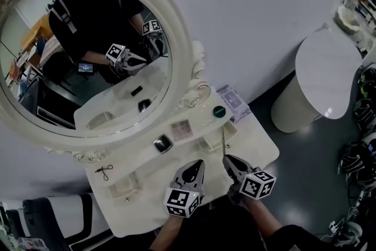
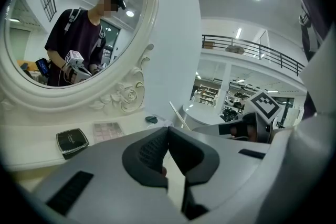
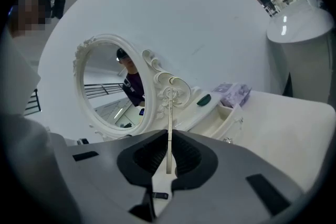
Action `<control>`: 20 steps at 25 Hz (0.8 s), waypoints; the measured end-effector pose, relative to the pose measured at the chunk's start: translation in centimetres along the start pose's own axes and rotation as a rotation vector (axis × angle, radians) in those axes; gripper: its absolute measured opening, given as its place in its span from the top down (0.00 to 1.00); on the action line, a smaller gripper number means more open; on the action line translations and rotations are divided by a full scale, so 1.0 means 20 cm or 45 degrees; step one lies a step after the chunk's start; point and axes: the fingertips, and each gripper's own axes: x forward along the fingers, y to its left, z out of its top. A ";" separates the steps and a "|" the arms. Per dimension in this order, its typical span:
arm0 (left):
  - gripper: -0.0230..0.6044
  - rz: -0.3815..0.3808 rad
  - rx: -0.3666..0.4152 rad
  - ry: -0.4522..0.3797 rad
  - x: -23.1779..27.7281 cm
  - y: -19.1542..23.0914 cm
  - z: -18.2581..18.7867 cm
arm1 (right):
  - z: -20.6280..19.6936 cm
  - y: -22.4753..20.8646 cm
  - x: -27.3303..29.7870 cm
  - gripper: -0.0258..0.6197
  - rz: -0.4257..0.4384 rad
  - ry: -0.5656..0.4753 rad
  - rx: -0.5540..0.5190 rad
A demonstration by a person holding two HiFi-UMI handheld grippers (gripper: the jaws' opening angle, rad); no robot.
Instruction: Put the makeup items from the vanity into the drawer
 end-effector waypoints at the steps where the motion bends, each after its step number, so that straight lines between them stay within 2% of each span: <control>1: 0.94 -0.002 0.001 0.004 0.01 0.00 0.00 | -0.01 -0.02 0.01 0.89 -0.005 0.006 0.053; 13: 0.94 0.003 -0.001 0.025 0.08 0.01 0.01 | -0.07 -0.24 0.13 0.89 -0.064 0.094 0.752; 20: 0.94 0.016 -0.007 0.024 0.09 0.04 0.01 | -0.05 -0.33 0.21 0.89 -0.091 0.081 0.987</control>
